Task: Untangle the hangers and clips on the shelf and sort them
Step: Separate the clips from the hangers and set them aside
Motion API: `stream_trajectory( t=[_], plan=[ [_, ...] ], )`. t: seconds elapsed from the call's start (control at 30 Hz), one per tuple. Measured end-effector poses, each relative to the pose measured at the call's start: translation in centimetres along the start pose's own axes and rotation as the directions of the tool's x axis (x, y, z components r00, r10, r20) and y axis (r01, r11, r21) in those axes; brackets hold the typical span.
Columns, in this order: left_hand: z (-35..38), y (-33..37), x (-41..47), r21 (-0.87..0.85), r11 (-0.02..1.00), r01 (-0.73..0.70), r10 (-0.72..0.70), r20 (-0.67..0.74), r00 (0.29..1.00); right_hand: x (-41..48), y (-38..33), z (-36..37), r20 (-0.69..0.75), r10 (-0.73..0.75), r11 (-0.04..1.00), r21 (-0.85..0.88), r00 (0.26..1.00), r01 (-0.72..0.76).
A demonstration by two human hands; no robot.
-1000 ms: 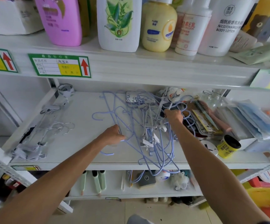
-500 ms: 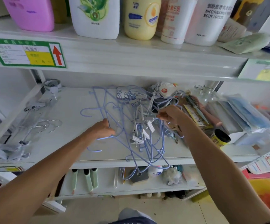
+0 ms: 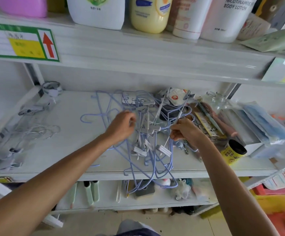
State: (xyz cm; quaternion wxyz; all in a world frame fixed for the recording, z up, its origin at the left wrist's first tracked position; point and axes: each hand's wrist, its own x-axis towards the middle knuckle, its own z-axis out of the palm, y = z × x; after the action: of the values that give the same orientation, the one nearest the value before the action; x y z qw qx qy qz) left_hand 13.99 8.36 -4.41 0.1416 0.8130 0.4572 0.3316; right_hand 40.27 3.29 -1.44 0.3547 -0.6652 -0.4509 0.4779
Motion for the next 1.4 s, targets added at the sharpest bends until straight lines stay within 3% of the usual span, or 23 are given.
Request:
stream_trajectory(
  t=[0.07,0.13,0.23,0.3,0.53,0.63,0.77,0.9,1.0,1.4],
  plan=[
    [1.8,2.4,2.0,-0.147,0.986,-0.076,0.086,0.066,0.994,0.2,0.0,0.0,0.017,-0.005,1.000,-0.006,1.000,0.005],
    [4.0,4.3,3.7,-0.178,0.980,-0.093,0.127,0.195,0.973,0.3,0.1,-0.2,0.026,-0.013,1.000,-0.013,1.000,0.013],
    [7.1,5.2,5.8,0.047,0.998,-0.037,0.010,0.474,0.880,0.5,0.4,-0.6,0.036,-0.019,0.998,-0.054,0.999,0.021],
    [8.5,5.1,6.7,0.226,0.973,-0.043,-0.090,0.547,0.832,0.6,0.6,-0.8,0.040,-0.018,0.999,-0.047,0.999,0.020],
    [10.3,4.3,8.3,0.384,0.921,-0.066,-0.183,0.576,0.797,1.9,0.4,-0.5,0.025,-0.024,0.999,-0.032,0.999,0.024],
    [10.7,4.1,8.4,0.434,0.898,-0.080,-0.190,0.545,0.816,2.7,0.0,-0.6,0.028,-0.012,0.996,-0.083,1.000,0.014],
    [10.0,4.0,9.1,0.380,0.921,-0.083,-0.167,0.579,0.798,3.4,-0.3,-0.8,0.029,-0.002,0.998,-0.069,1.000,0.004],
    [10.2,3.6,9.5,0.440,0.898,-0.011,-0.259,0.547,0.796,4.0,-0.7,-0.6,0.016,0.008,0.998,-0.070,1.000,-0.006],
    [10.5,3.7,9.8,0.437,0.896,-0.077,-0.228,0.602,0.766,4.3,-1.0,-0.1,0.005,0.011,0.998,-0.068,1.000,-0.011],
    [10.0,2.9,9.0,0.455,0.877,-0.157,-0.185,0.620,0.763,6.1,-1.3,2.2,-0.105,0.059,0.998,-0.004,0.993,-0.060]
  ],
)
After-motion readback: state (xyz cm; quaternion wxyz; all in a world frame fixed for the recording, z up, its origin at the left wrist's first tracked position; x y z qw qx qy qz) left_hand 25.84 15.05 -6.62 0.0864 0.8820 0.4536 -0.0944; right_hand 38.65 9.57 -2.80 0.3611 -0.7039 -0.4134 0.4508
